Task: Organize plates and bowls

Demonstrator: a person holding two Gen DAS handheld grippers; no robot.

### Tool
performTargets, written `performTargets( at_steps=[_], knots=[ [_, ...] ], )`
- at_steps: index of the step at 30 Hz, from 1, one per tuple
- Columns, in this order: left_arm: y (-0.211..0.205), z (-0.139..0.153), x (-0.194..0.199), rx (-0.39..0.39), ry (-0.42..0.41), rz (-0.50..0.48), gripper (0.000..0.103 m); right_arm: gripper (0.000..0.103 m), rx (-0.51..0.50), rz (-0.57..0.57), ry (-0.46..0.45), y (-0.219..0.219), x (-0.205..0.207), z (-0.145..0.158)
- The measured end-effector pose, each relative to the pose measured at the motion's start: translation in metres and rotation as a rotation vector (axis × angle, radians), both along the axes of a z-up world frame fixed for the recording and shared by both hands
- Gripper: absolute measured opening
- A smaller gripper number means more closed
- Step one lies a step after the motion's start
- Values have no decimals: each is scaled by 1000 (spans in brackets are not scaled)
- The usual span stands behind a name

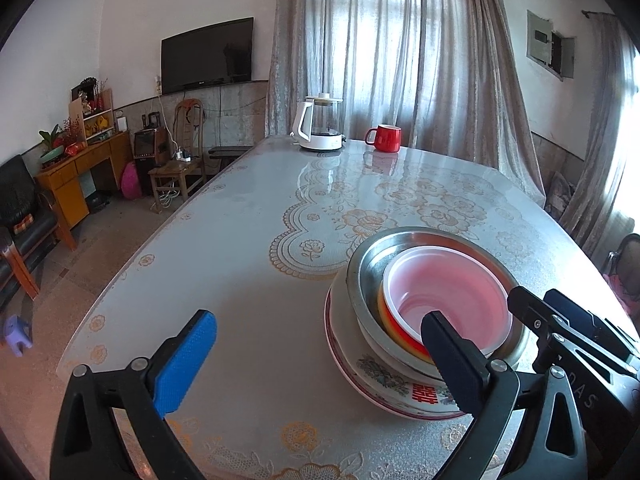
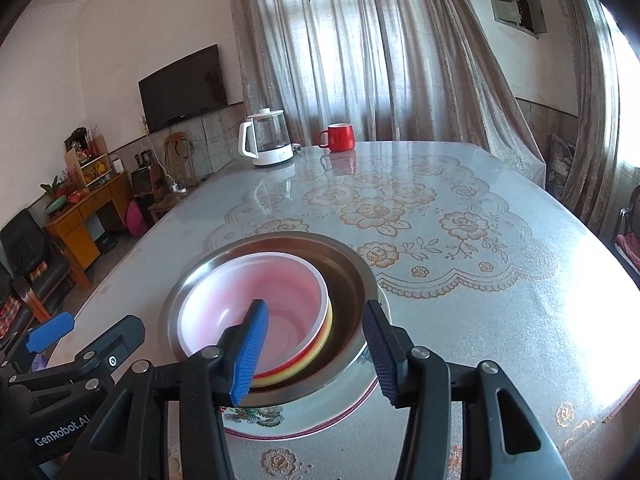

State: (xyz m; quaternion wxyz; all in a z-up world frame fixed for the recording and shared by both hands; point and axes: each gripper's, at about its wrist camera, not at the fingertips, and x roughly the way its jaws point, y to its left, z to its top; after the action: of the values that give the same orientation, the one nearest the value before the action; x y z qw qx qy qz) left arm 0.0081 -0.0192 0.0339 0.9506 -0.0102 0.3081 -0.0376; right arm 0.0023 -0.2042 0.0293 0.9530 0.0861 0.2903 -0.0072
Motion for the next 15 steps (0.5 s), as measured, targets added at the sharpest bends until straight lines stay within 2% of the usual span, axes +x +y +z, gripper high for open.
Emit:
performTargets(
  at_steps=[15],
  knots=[
    [-2, 0, -1, 6, -6, 3, 103, 49, 1, -4, -8, -2, -2, 0]
  ],
)
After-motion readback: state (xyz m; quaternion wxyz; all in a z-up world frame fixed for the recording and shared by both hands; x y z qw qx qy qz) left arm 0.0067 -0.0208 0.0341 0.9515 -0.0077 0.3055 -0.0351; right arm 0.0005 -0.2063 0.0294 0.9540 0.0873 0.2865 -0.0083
